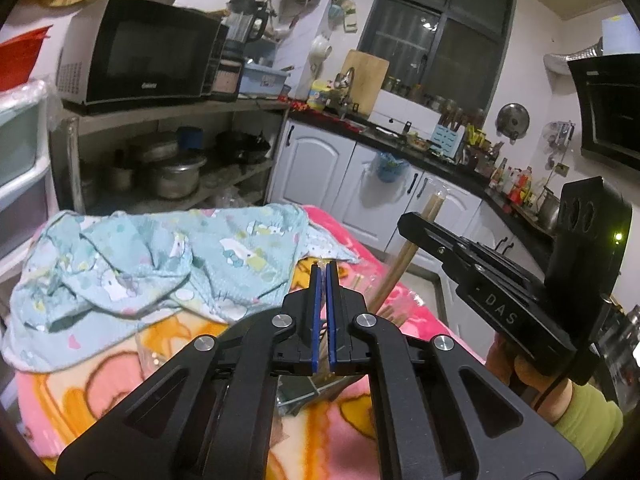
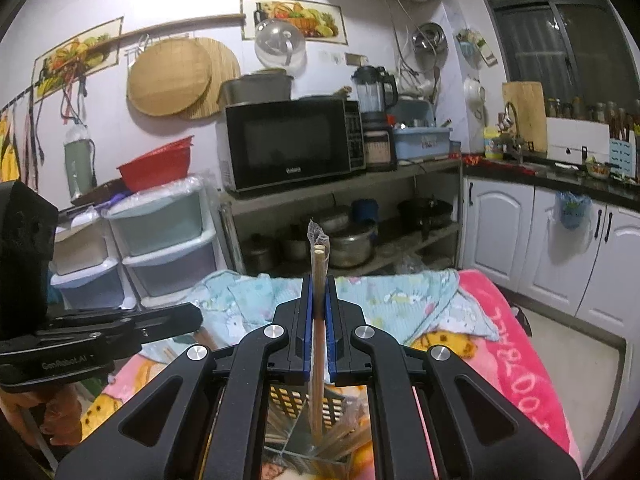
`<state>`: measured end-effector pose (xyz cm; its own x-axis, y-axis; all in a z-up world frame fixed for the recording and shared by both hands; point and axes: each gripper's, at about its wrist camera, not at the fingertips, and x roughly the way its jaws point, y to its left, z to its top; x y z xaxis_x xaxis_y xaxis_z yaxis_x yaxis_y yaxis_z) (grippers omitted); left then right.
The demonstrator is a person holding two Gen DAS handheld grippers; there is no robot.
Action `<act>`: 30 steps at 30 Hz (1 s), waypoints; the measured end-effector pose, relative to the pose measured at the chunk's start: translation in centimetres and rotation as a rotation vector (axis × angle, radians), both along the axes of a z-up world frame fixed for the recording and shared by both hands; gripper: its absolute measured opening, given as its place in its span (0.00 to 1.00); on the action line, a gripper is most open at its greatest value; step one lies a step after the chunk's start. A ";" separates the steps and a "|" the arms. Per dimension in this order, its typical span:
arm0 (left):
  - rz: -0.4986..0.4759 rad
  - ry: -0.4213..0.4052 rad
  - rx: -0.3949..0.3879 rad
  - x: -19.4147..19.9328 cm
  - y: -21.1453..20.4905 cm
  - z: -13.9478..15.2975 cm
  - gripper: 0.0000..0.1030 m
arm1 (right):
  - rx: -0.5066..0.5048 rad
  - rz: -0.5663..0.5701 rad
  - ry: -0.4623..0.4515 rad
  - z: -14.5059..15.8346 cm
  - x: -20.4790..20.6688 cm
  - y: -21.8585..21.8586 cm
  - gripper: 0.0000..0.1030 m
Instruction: Organize utensils
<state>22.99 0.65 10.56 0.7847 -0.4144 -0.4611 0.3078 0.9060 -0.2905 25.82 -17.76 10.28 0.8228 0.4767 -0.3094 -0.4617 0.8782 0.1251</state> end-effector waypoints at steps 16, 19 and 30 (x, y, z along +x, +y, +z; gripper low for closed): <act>0.086 -0.009 -0.041 -1.2 1.3 0.3 0.55 | 0.033 -0.067 0.037 -0.5 -1.1 -2.3 0.55; 0.102 -0.034 -0.050 -1.9 1.5 1.2 0.68 | 0.042 -0.082 0.022 0.0 -2.1 -3.1 0.64; 0.201 -0.123 -0.036 -5.4 1.9 4.3 0.90 | 0.038 -0.099 -0.049 2.0 -6.6 -5.2 0.85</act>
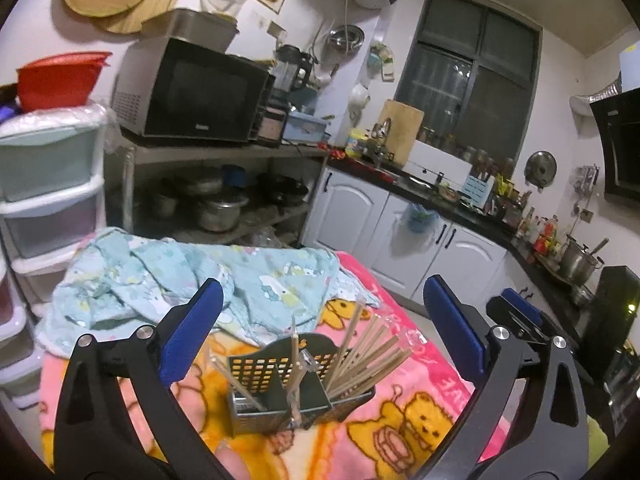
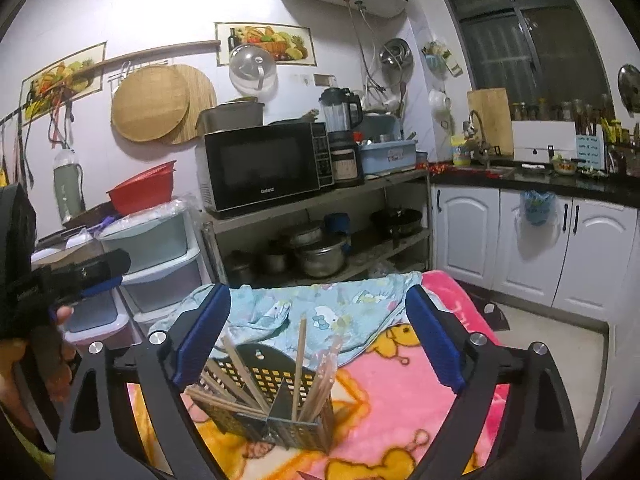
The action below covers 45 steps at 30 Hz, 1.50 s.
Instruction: Organize utensils
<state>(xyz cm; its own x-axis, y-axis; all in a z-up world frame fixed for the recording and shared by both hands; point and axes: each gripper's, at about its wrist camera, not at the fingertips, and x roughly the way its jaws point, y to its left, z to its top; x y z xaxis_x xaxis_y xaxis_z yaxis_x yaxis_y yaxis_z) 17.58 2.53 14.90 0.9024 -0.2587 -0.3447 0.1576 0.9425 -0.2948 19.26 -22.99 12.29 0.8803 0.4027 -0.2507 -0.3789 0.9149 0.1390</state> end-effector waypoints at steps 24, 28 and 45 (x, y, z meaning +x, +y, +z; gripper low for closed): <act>0.056 0.139 0.119 -6.8 -0.4 -5.0 0.90 | -0.149 0.029 -0.044 -1.7 -9.0 0.7 0.94; 0.085 0.170 0.117 -8.0 -0.1 -6.9 0.90 | -0.150 0.036 -0.027 -3.5 -10.2 0.6 0.94; 0.203 0.152 0.172 -12.6 -1.9 -12.1 0.90 | -0.174 -0.075 0.073 -11.6 -12.4 -1.5 0.94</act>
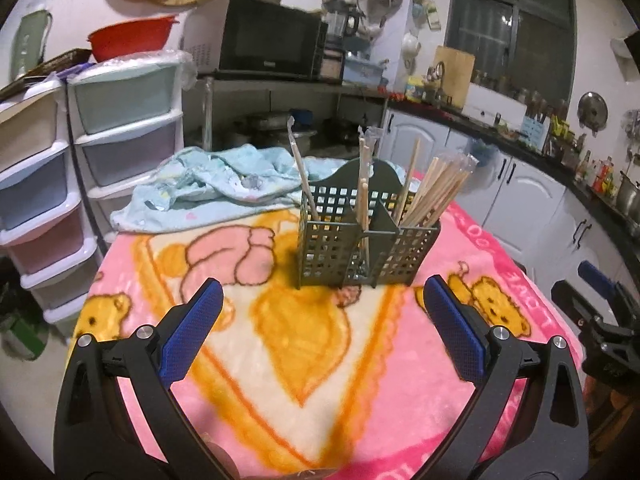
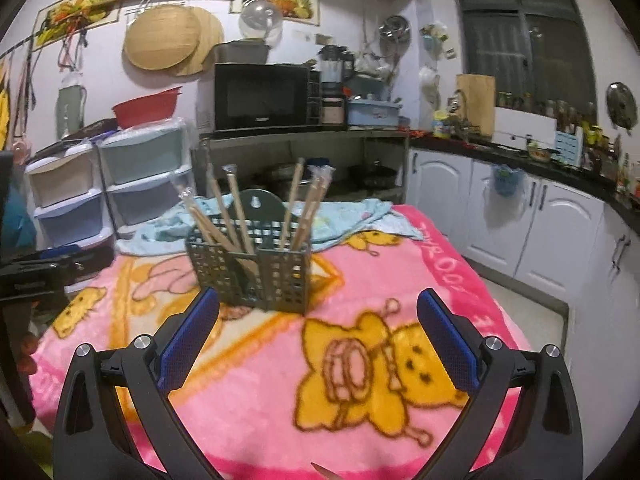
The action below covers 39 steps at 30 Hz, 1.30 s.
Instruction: Organize utensils
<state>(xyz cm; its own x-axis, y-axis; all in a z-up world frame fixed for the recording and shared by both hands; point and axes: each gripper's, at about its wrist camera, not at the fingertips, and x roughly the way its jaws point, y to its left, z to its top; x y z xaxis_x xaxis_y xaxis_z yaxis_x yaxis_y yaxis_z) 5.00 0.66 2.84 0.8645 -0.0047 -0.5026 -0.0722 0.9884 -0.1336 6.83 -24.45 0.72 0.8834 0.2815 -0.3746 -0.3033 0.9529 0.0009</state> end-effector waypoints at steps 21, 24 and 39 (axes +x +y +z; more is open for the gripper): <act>0.015 -0.146 0.014 -3.0 -1.9 -2.9 0.90 | 0.024 0.065 -0.121 -3.2 -3.2 1.5 0.94; 0.014 -0.146 0.013 -3.1 -1.9 -3.0 0.90 | 0.020 0.076 -0.132 -3.3 -3.5 1.8 0.94; 0.010 -0.130 0.013 -3.1 -2.3 -3.4 0.90 | 0.016 0.059 -0.109 -3.6 -3.1 2.1 0.94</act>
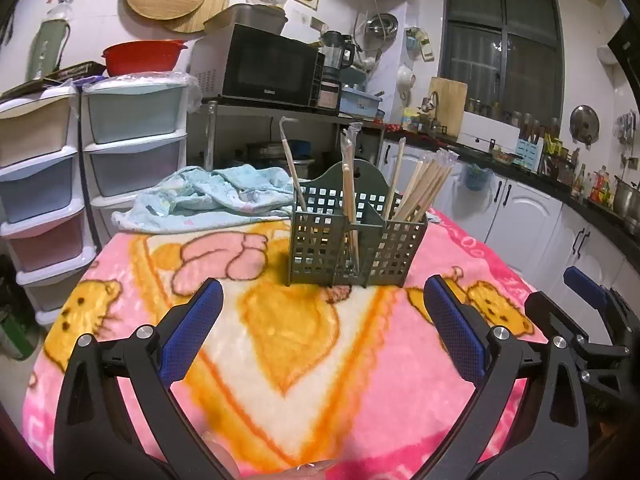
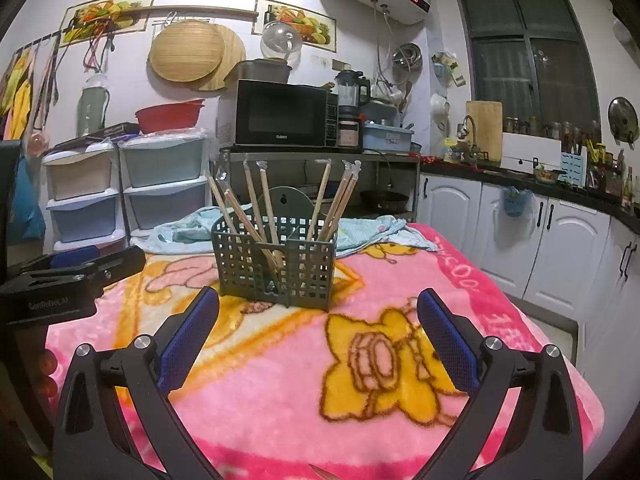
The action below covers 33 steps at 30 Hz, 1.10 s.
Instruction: Organize utensils
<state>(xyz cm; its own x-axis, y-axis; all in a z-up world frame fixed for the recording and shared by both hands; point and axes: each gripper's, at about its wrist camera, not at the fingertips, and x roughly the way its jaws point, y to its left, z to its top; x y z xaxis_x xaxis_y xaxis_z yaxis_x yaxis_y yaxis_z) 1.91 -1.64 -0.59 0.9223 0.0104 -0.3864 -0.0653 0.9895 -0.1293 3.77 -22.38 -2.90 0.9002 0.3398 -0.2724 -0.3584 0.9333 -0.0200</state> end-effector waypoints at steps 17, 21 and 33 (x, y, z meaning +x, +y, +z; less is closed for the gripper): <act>-0.007 0.010 0.000 0.0 -0.3 -0.4 0.90 | 0.000 -0.003 -0.004 0.0 0.0 -0.1 0.94; -0.005 0.009 -0.002 0.0 -0.3 -0.5 0.90 | 0.000 -0.005 -0.002 0.0 0.0 -0.1 0.94; -0.004 0.004 -0.003 0.0 -0.1 -0.4 0.90 | 0.001 -0.006 -0.003 0.1 0.0 -0.2 0.94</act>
<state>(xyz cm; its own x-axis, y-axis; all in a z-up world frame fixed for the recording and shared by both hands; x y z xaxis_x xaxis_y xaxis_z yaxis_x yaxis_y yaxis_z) 1.88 -1.71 -1.00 0.9206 0.0055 -0.3904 -0.0617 0.9894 -0.1315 3.79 -22.59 -2.83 0.9030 0.3344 -0.2698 -0.3525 0.9356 -0.0202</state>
